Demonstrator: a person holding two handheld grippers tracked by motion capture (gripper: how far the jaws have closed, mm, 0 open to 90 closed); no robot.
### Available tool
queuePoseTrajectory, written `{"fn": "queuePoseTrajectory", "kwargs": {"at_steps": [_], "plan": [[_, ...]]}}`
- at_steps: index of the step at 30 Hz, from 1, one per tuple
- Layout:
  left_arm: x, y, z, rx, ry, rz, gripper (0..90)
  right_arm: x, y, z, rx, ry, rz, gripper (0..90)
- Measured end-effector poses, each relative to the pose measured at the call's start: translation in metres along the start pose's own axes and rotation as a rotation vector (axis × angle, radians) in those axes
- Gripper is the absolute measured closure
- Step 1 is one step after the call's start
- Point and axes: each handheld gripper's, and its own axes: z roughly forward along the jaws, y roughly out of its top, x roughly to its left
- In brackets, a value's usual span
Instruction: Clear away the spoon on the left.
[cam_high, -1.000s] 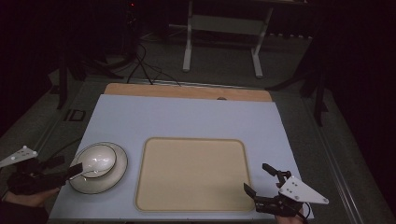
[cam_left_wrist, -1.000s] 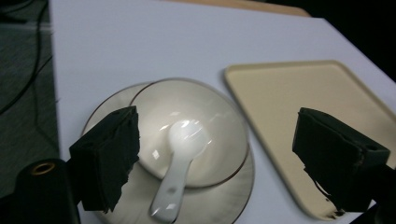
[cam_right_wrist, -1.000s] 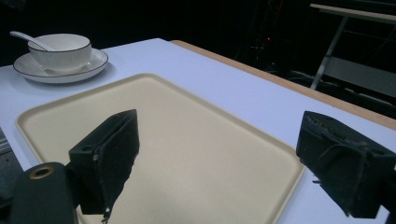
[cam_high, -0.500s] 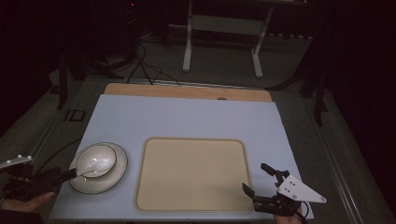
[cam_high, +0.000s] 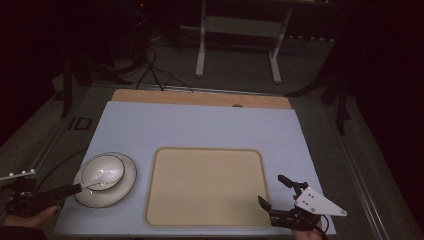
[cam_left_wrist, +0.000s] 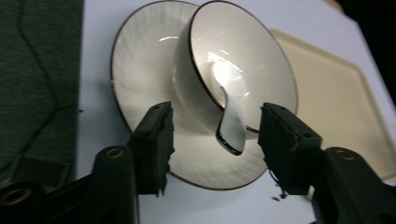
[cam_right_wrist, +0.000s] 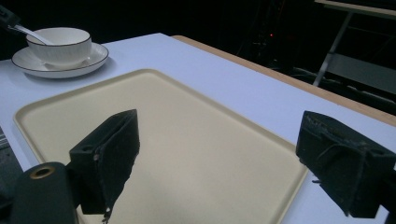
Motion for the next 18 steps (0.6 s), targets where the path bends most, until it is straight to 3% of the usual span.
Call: {"fn": "queuePoseTrajectory", "kwargs": {"at_steps": [9, 13, 18], "plan": [[0.003, 0.0, 0.007, 0.016, -0.048, -0.014, 58.6, 0.0, 0.0, 0.001, 0.004, -0.001, 0.002, 13.6], [0.002, 0.001, 0.009, 0.029, -0.059, -0.011, 67.6, 0.0, 0.0, 0.001, 0.004, -0.002, 0.001, 13.7], [-0.002, 0.0, 0.011, 0.055, -0.066, 0.005, 72.2, -0.001, 0.0, 0.0, 0.002, -0.002, 0.002, 13.6]]}}
